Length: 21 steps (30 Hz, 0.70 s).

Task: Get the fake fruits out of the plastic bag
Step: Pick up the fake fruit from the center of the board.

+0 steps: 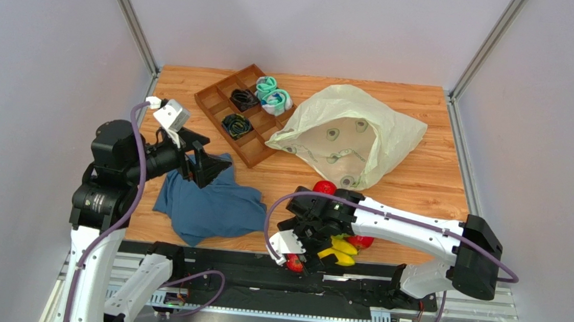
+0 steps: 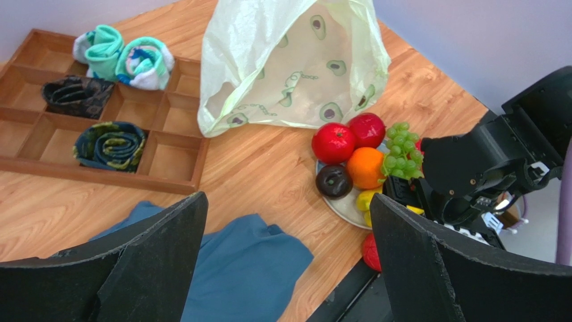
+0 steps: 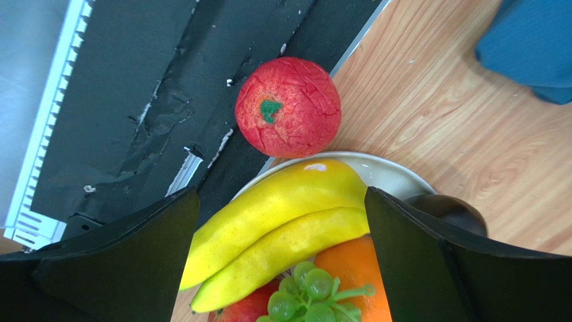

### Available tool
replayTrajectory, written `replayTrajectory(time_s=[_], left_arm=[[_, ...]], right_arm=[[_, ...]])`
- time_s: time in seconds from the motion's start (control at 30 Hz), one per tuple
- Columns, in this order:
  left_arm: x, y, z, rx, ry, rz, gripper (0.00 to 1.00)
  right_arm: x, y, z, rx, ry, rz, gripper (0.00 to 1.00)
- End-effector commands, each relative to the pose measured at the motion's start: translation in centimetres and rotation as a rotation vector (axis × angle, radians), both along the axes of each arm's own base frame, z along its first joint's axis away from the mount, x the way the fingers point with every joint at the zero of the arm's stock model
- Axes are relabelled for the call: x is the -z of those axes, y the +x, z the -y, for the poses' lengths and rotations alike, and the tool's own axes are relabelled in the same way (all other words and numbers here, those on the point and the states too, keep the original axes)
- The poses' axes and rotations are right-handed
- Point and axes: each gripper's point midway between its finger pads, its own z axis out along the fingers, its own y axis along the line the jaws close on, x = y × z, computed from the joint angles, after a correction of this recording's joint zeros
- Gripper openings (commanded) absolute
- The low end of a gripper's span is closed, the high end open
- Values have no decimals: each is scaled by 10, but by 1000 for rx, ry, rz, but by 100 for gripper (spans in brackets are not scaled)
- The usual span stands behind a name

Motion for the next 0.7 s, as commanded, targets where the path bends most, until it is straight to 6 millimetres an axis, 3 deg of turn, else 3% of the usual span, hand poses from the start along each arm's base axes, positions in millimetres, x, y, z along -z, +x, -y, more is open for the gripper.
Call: replayTrajectory(time_s=[0.0, 0.27, 0.53, 0.67], left_arm=[[15, 1, -7, -30, -5, -34, 99], [19, 2, -14, -66, -32, -40, 99], [22, 1, -17, -80, -46, -43, 99], [25, 1, -19, -97, -66, -58, 99]], right_arm=[[15, 8, -7, -4, 3, 49, 100], [36, -5, -19, -37, 35, 14, 100], [37, -8, -25, -68, 57, 50, 100], [43, -15, -31, -76, 71, 16, 93]])
